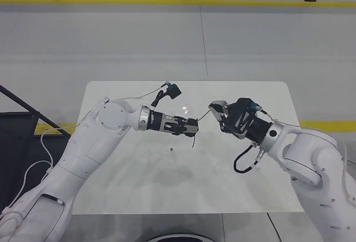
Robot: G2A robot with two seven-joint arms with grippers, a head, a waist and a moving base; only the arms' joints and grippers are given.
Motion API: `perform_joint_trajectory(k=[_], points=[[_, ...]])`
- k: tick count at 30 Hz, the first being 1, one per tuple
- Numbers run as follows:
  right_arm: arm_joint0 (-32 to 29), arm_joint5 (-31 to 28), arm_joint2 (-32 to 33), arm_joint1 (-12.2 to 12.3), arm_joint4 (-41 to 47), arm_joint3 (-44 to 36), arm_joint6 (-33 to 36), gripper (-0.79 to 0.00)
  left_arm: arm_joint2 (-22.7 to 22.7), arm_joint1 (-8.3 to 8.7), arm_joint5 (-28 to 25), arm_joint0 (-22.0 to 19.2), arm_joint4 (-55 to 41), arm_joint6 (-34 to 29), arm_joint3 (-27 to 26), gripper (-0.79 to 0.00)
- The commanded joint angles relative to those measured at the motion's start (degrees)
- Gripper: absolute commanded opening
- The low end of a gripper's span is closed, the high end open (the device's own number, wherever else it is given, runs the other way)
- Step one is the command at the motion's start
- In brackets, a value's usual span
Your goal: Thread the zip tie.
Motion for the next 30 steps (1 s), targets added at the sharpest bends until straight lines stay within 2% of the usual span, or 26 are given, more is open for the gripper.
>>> perform_joint_trajectory(k=[1,13,30], points=[[-0.1,1.1,0.0,0.0,-1.2,-0.2,0.0,-0.785,0.0,0.00,0.0,0.0,0.0,0.0,0.0,-0.785],[-0.7,3.6,-0.9,-0.2,-5.1,-1.0,-1.0,-0.785,0.0,0.00,0.0,0.0,0.0,0.0,0.0,-0.785],[-0.9,-5.3,-1.1,0.1,-2.5,-0.7,-0.5,-0.785,0.0,0.00,0.0,0.0,0.0,0.0,0.0,-0.785]])
